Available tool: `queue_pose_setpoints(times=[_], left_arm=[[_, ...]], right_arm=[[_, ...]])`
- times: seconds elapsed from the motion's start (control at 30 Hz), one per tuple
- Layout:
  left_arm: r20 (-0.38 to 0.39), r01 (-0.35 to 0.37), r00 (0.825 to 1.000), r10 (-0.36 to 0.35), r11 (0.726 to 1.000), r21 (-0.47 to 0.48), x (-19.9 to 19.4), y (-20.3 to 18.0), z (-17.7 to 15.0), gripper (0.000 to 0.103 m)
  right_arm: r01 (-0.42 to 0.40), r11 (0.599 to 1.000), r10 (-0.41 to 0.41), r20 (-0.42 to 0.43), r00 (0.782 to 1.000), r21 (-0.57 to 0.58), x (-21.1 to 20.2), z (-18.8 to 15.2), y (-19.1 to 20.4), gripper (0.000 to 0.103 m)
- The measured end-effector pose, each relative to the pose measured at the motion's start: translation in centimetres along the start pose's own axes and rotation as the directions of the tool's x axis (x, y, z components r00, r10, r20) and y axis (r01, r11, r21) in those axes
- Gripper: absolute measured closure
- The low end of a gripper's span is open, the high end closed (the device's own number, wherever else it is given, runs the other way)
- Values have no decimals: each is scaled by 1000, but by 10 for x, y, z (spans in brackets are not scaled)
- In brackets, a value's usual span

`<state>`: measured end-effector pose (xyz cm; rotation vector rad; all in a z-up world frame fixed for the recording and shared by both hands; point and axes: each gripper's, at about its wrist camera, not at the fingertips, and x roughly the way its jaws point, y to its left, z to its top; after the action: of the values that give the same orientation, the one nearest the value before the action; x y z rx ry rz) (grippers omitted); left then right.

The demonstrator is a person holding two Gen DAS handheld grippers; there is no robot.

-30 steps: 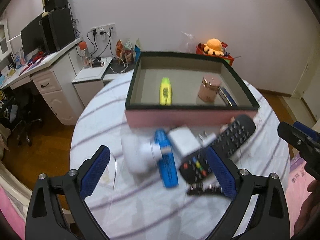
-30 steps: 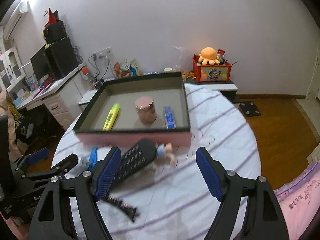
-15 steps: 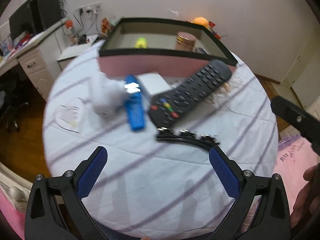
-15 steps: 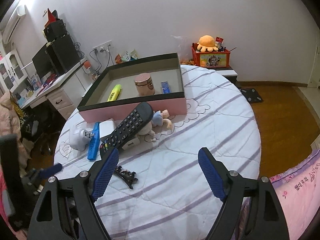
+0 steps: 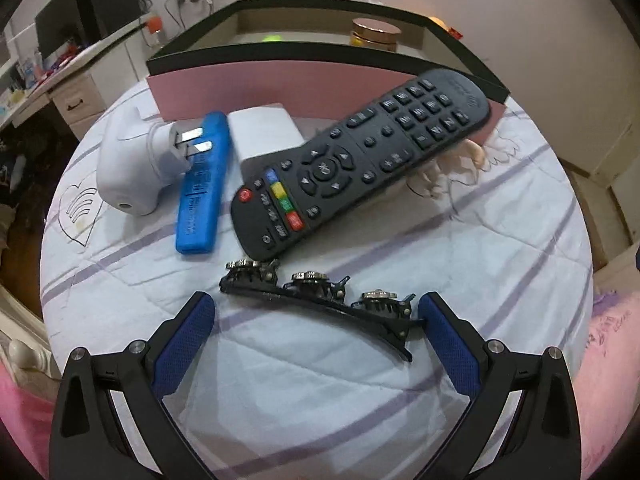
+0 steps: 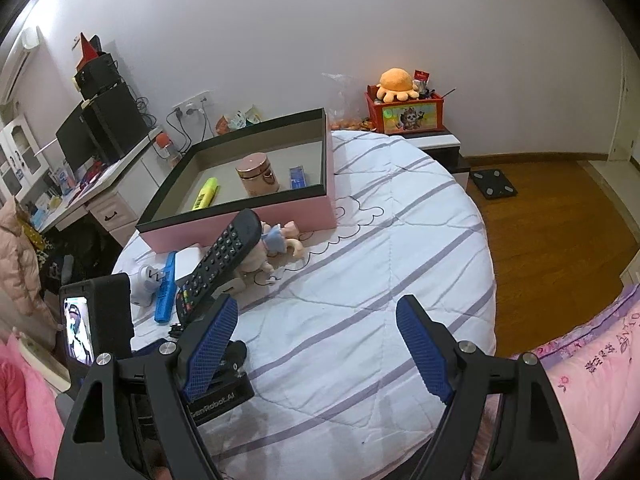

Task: Organize rigid objects
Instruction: 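Grasp the black hair clip with the left gripper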

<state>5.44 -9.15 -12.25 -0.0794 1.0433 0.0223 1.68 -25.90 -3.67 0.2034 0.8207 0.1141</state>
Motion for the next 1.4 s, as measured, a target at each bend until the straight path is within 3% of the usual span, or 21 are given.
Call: queue_pose_setpoints(times=[0.07, 0.33, 0.53, 0.67, 1.0, 1.4], left_arm=[[7, 3, 1000, -3, 1000, -9, -1, 7, 0, 5], [-10, 59, 998, -60, 998, -18, -12, 43, -8, 5], [-25, 24, 999, -24, 999, 24, -9, 41, -6, 4], [-3, 52, 999, -52, 998, 19, -8, 44, -2, 12], [-7, 109, 994, -109, 994, 23, -18, 54, -6, 12], [95, 101, 989, -110, 991, 88, -59, 49, 13, 12]], right_arm=[[-2, 1000, 2, -7, 1000, 2, 3, -1, -1, 20], [-14, 1000, 14, -20, 1000, 1, 10, 1, 2, 20], [-18, 1000, 18, -29, 999, -1, 15, 2, 6, 20], [-18, 1000, 17, -28, 999, -18, 14, 3, 12, 20], [-13, 1000, 12, -27, 1000, -24, 14, 6, 15, 20], [-15, 1000, 14, -29, 999, -23, 17, 9, 17, 20]])
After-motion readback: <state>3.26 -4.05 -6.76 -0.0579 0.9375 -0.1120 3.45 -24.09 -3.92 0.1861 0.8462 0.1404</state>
